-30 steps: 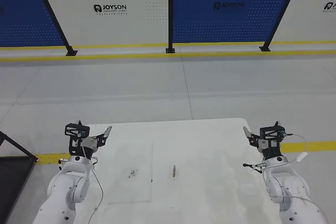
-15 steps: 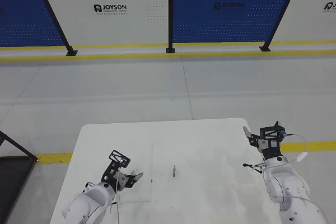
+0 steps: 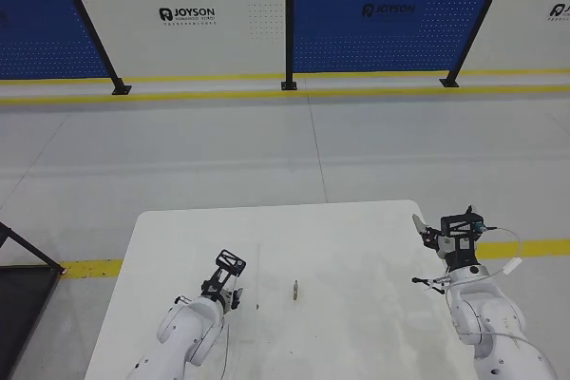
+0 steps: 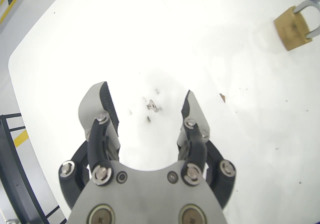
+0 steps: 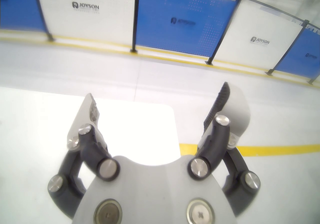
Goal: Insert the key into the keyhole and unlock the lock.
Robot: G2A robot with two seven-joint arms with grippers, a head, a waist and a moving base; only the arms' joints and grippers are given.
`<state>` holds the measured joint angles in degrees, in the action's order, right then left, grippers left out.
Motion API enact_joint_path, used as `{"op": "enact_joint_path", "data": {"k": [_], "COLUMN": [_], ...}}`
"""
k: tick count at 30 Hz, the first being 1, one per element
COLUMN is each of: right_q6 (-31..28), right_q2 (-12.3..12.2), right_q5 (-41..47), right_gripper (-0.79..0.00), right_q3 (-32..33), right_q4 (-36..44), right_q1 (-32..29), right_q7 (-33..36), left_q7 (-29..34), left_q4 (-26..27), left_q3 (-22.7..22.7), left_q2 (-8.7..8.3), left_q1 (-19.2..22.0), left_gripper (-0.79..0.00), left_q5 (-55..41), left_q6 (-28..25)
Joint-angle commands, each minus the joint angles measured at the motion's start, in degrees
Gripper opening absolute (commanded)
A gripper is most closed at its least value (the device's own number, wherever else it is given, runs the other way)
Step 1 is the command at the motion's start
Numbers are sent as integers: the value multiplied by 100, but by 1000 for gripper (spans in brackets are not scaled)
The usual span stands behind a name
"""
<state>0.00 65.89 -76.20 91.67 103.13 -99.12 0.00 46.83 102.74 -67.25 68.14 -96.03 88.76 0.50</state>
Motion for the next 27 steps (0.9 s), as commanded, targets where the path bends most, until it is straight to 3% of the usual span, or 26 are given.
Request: {"op": "enact_joint_path", "data": {"k": [1, 8, 18, 24, 27], "right_q6": [0, 0, 0, 0, 0], "right_q2": [0, 0, 0, 0, 0], "right_q5": [0, 0, 0, 0, 0], "right_gripper": [0, 0, 0, 0, 0], "right_q3": [0, 0, 0, 0, 0], "right_q4": [0, 0, 0, 0, 0], "right_q1": [0, 0, 0, 0, 0], "right_q7": [0, 0, 0, 0, 0], "left_q7": [3, 6, -105, -154, -159], "left_q4": [-99, -227, -328, -337, -343], "left_q3": [56, 66, -40, -79, -85], "left_q2": [15, 27, 30, 34, 35], "left_q1": [43, 12, 12, 1, -8], "left_gripper": [-323, -416, -477, -591, -717], "left_q5": [42, 79, 32, 10, 27], "left_q6": [54, 59, 1, -36, -51]}}
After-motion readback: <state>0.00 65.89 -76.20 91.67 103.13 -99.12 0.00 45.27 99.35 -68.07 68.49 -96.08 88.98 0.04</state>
